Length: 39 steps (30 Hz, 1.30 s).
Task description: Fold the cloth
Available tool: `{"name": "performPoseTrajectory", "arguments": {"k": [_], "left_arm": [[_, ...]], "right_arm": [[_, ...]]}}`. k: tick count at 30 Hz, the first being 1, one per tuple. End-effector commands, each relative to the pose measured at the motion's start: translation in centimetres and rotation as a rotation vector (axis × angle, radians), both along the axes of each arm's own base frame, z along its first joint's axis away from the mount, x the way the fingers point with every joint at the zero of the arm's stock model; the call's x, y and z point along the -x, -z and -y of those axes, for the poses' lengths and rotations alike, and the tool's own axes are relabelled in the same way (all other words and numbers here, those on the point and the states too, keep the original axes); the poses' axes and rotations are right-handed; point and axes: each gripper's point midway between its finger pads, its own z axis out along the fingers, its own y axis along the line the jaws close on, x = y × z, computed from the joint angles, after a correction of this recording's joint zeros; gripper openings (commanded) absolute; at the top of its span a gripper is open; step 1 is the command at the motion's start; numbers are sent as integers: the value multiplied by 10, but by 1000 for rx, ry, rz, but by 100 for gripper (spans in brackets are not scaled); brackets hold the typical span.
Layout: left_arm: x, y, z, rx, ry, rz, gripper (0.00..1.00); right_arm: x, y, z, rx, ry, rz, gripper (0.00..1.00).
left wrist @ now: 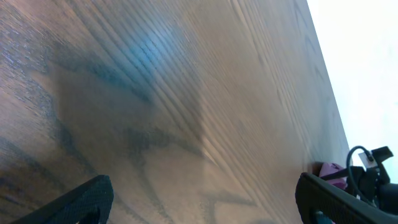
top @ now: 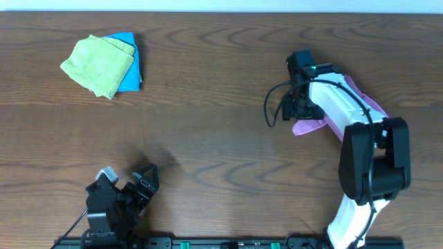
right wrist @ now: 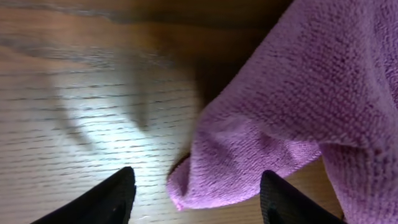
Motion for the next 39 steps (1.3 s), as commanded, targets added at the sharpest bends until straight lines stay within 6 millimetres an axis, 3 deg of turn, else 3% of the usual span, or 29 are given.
{"name": "performPoseTrajectory", "arguments": {"k": [1,9,13,20,29,30,32,35,39], "left_arm": [[2,6,3,9,17,-12,95],[2,6,3,9,17,-12,95],[2,6,3,7,16,-12,95],[1,6,3,-26,39,-2,95],[1,6,3,-28,41,-1,95],[1,6,3,-31,43,0,95],[1,6,3,-40,50,3,95],[1,6,3,-40,50,3,95],[1,6,3,-40,51,3,95]], "right_arm": [[7,16,4,26,15,-45,56],[8,17,-10,4,-15,-45,4],[8,18,-34,-47,-64,-40,1],[13,16,-119,-183,-234,3,1],[47,-4,-233,-341,-522,30,1],[51,-8,-242,-342,-557,33,5],[56,-15,-254,-334,-599,42,27],[47,-33,-261,-289,-620,103,48],[20,-67,-266,-257,-643,224,56]]}}
